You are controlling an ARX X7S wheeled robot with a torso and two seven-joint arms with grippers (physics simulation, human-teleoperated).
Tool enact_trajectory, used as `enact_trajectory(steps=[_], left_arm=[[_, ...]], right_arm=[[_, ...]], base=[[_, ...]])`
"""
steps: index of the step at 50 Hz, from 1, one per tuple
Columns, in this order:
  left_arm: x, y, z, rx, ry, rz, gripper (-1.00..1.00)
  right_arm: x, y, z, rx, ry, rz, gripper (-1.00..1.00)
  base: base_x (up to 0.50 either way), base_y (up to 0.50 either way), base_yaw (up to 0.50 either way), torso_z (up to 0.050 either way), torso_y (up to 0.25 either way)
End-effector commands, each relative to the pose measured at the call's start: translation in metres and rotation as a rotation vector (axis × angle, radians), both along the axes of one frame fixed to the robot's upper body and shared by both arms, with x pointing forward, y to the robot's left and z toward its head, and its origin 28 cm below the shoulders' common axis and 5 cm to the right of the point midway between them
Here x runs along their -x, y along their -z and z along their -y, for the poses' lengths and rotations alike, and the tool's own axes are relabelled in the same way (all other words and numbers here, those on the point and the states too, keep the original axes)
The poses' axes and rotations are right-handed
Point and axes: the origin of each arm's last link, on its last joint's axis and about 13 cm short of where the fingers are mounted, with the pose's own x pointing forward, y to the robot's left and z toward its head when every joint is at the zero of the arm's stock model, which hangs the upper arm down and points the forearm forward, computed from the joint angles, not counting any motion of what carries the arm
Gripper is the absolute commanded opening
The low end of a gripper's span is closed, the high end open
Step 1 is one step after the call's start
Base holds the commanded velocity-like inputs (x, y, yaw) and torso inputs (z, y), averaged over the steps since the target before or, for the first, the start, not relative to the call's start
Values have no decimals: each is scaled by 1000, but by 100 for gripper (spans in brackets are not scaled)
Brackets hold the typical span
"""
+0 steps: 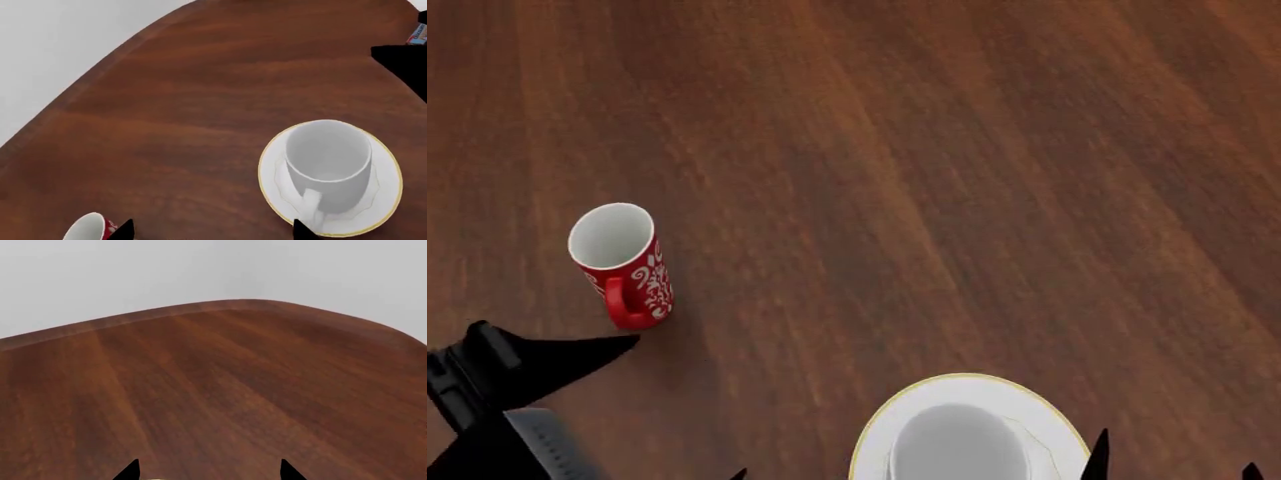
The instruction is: Put the white mug on the plate.
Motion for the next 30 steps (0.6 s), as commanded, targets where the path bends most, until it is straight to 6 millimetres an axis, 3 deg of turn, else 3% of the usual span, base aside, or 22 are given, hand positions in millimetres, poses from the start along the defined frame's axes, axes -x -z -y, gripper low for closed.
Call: enact_trajectory(steps=[1,30], left_arm=[[14,-13,-20,72,-110,88,100],[43,-15,-73,235,-511,238,100]], right_arm=[[0,-2,0,7,0,2,100],[-1,-4,-1,13,-15,-2,100]], base=[[0,0,0,0,0],[0,0,0,0,0]])
